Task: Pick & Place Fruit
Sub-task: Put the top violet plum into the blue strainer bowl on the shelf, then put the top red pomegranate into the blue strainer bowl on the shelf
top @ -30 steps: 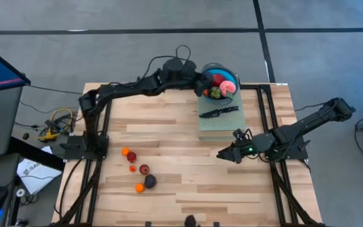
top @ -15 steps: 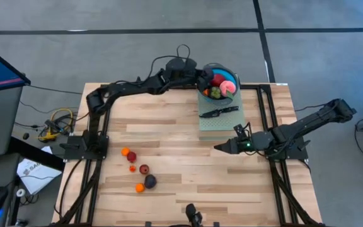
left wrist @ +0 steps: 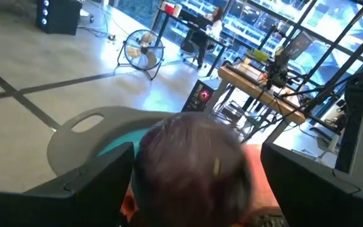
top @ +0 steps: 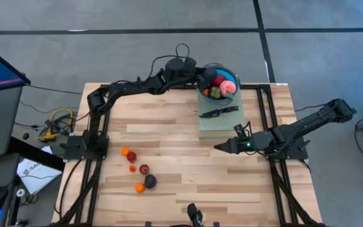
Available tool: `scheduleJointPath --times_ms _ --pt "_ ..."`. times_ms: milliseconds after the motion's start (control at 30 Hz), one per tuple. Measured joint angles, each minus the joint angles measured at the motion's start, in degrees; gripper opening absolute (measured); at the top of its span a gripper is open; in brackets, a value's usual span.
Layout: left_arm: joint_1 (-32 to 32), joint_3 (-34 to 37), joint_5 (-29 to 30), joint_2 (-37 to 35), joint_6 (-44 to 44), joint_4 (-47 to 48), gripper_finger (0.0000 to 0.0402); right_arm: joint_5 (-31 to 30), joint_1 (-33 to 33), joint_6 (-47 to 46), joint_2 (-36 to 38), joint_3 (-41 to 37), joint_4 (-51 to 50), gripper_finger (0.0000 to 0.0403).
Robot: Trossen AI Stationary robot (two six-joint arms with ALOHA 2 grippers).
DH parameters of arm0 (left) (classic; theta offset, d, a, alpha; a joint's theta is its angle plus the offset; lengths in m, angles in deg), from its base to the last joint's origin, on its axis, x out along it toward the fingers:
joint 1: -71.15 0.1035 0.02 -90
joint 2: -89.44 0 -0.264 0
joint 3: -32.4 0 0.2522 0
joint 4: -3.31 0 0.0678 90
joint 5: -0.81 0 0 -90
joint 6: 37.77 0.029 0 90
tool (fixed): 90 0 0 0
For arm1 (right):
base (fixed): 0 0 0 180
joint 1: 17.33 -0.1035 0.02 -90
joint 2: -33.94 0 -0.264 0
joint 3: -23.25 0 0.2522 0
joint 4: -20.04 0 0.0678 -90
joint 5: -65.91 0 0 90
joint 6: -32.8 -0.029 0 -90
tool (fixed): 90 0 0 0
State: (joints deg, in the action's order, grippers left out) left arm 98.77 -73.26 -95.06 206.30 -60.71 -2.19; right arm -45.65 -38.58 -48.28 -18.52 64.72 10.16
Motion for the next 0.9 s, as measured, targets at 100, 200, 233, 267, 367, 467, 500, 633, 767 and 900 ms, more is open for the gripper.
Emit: scheduleJointPath --times_ms 100,200,233,267,367,467,500,633,767,900 --pt "0.0 0.0 0.0 0.0 -0.1 -0.8 0.0344 0.0 0.0 0.3 0.0 0.0 0.0 0.0255" --pt "0.0 0.0 -1.6 0.0 -0.1 -1.2 0.0343 0.0 0.0 0.6 0.0 0.0 0.0 0.0255" --pt "0.1 0.0 -2.1 -0.2 0.0 -1.3 0.0341 0.0 0.0 1.0 0.0 0.0 0.0 0.0255" --pt "0.1 0.0 -2.8 -0.6 0.3 -1.3 0.034 0.0 0.0 1.4 0.0 0.0 0.0 0.0255" --pt "0.1 0.1 -4.8 -3.6 4.0 0.9 0.0333 0.0 0.0 2.5 0.0 0.0 -0.1 0.0255" --pt "-0.4 0.1 -4.8 -9.5 11.2 7.9 0.0324 -0.1 0.4 3.6 0.0 0.0 -0.3 0.0255" --pt "-0.6 0.0 -4.6 -11.9 13.9 10.8 0.0321 -0.1 0.7 3.7 0.0 0.0 -0.6 0.0255" --pt "-1.8 0.0 -3.2 -21.5 20.8 26.1 0.0309 -0.1 2.4 3.7 0.0 0.0 -0.8 0.0255" --pt "-4.7 0.0 -1.0 -29.7 21.4 42.3 0.0298 0.0 5.6 12.8 0.0 0.0 -1.2 0.0255" --pt "-10.8 5.3 3.4 -37.7 17.9 53.1 0.029 0.7 8.0 27.1 0.0 0.0 -0.9 0.0255"
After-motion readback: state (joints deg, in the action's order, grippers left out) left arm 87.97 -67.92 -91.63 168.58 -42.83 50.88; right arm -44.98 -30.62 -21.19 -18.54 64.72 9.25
